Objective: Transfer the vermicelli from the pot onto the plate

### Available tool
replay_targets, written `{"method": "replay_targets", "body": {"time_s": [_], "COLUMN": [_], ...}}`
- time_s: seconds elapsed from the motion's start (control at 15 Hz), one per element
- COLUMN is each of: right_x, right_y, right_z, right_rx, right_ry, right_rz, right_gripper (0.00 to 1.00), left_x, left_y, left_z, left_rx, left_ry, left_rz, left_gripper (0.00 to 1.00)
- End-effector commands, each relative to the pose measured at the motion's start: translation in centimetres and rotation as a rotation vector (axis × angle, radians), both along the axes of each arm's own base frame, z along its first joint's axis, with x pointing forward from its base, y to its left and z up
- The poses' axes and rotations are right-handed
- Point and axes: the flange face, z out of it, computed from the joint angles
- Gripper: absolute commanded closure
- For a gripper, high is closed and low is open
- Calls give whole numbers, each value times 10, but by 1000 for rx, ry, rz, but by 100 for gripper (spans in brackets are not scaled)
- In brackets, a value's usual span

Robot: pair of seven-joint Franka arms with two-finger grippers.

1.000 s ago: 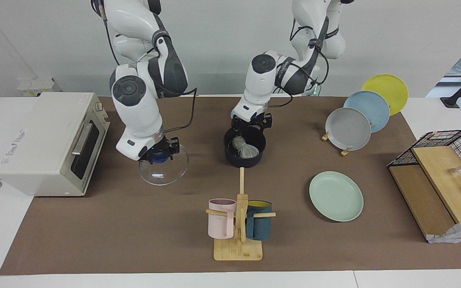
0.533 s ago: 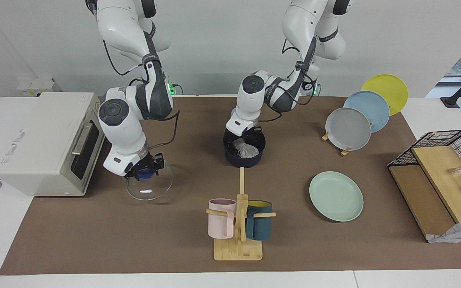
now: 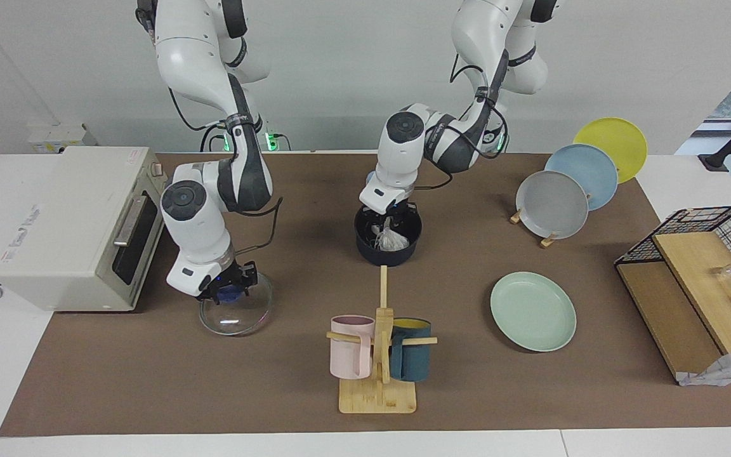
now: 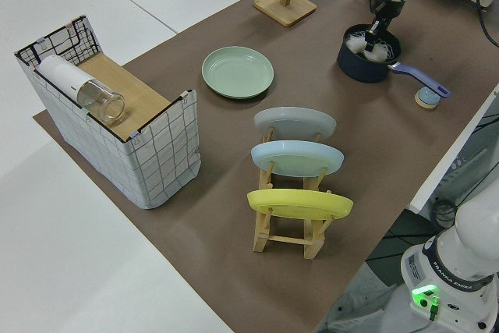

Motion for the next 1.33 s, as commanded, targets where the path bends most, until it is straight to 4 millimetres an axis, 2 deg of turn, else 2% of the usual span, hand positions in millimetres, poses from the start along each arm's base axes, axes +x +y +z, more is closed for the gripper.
{"method": "replay_targets", "body": {"time_s": [0.0,0.13,0.27,0.33,0.47,0.53,0.67,0.73,0.8,0.87,0.93,1.07,1.27], "right_x": [-7,-10,-10,-10,-10,-8,-9,-11,-12,-14,-17,-27,-47], "right_y": [-3,-4,-4,-4,-3,-4,-2,-1,2,3,1,-9,-30], "right_z": [-3,-7,-7,-7,-7,-4,9,24,49,67,92,128,171], "right_rx": [-2,-2,-2,-2,-1,-2,2,3,5,2,3,4,6], "right_ry": [-20,-17,-17,-17,-16,-13,-18,-17,-12,12,35,71,113], "right_rz": [22,22,19,19,19,16,17,17,19,16,8,-9,-42], "right_gripper": [39,39,23,17,0,0,0,0,0,0,0,0,0], "left_x": [17,44,85,102,133,145,168,176,181,185,188,190,193], "left_y": [33,73,132,163,233,265,306,320,332,337,337,336,329], "left_z": [71,123,144,143,124,115,83,74,59,46,35,19,-6], "left_rx": [6,-50,-72,-84,-105,-112,-118,-119,-118,-118,-117,-117,-115], "left_ry": [49,96,83,65,18,-8,-21,-45,-53,-52,-51,-49,-50], "left_rz": [3,-22,4,11,3,3,-11,-9,-9,-16,-17,-17,-22], "left_gripper": [100,100,100,100,100,100,100,100,100,100,100,100,100]}}
